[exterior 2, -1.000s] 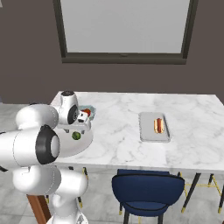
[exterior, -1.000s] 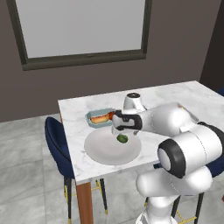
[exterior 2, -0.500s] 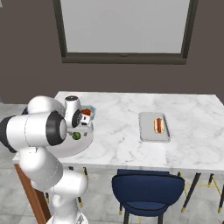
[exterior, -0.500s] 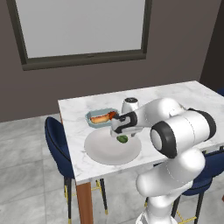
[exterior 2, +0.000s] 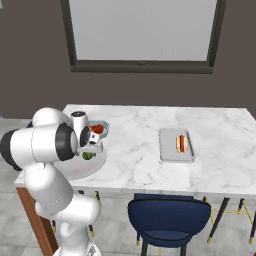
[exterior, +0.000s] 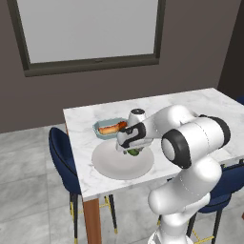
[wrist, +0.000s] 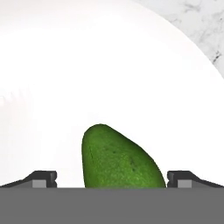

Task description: Place one cooked food and one vegetable from the large plate to each tupperware container.

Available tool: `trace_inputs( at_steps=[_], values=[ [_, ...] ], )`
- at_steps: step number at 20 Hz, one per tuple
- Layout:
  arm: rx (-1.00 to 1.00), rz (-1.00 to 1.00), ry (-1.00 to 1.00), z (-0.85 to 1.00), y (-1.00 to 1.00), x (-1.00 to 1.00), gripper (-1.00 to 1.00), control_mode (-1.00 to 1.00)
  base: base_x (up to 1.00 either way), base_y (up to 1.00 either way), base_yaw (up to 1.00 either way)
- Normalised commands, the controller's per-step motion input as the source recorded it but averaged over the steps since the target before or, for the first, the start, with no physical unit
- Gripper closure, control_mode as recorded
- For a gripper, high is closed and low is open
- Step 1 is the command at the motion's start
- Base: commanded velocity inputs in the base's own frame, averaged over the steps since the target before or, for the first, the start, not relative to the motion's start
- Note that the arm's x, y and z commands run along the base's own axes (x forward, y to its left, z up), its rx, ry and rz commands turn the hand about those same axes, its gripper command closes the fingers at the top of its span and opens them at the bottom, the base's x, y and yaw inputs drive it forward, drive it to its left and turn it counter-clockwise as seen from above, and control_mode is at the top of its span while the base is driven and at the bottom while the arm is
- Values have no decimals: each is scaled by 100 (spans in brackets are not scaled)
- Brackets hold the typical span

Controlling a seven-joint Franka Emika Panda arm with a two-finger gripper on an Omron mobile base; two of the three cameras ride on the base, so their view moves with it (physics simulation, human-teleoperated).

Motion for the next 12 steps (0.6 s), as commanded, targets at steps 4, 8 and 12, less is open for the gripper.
trace_inputs(
  at_steps=[4,8,12],
  values=[
    [0,0,0,-9,0,0,-100,-100,0,0,0],
    [0,0,0,-5,0,0,-100,-100,0,0,0],
    [0,0,0,-8,0,0,-100,-100,0,0,0]
  ],
)
